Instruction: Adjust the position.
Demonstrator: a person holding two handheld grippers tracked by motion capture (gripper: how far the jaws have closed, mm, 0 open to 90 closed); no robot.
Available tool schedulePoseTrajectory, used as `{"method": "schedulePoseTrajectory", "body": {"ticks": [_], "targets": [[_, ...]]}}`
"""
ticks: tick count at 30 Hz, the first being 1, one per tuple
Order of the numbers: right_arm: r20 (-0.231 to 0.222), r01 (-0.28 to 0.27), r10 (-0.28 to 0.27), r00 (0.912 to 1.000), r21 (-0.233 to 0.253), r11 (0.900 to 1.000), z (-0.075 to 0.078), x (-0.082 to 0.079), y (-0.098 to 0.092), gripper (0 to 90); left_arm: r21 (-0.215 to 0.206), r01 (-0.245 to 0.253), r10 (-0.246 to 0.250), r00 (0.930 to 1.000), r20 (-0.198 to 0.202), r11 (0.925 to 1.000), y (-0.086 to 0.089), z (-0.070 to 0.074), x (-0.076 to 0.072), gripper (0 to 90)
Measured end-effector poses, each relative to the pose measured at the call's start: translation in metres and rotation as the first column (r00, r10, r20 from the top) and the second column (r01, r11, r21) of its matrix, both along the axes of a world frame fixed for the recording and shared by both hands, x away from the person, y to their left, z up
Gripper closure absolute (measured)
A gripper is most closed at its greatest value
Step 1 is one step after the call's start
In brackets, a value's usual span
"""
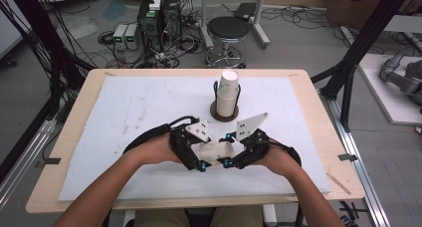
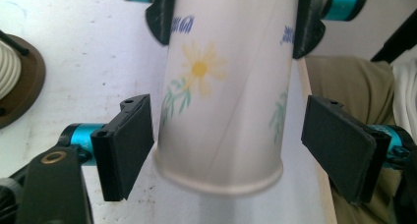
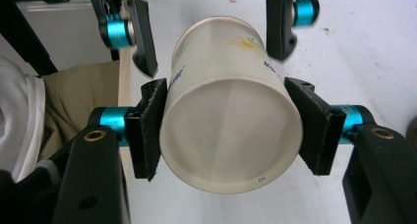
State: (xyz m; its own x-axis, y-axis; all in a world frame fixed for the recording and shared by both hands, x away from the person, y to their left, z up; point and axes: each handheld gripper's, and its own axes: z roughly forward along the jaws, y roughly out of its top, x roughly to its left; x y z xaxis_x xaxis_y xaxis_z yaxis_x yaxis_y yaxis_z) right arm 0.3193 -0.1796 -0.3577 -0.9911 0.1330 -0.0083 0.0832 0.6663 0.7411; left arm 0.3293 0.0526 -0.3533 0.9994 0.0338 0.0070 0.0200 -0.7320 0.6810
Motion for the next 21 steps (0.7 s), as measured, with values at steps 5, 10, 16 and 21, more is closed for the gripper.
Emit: {"method": "schedulePoseTrajectory", "body": {"ticks": [5,10,16,21], "targets": [[-0.007,0.026,-0.026,0.9996,0.034,0.999,-0.001,-0.002,-0.013,37.1,-0.112,-0.044,0.042,0.9989,-0.018,0.9928,0.013,-0.005,-0.002,20.0],[-0.008,0.046,-0.046,0.9989,0.074,0.996,0.000,-0.005,-0.022,37.2,-0.218,-0.086,0.080,0.9961,-0.038,0.9720,0.024,-0.009,-0.004,19.9],[-0.018,0.064,-0.062,0.9979,0.158,0.985,-0.004,-0.011,-0.032,37.1,-0.317,-0.137,0.122,0.9902,-0.068,0.9384,0.034,-0.016,-0.010,18.5],[-0.026,0.076,-0.072,0.9971,0.212,0.974,-0.011,-0.013,-0.037,37.2,-0.387,-0.154,0.137,0.9880,-0.071,0.9092,0.043,-0.022,-0.017,18.6]]}}
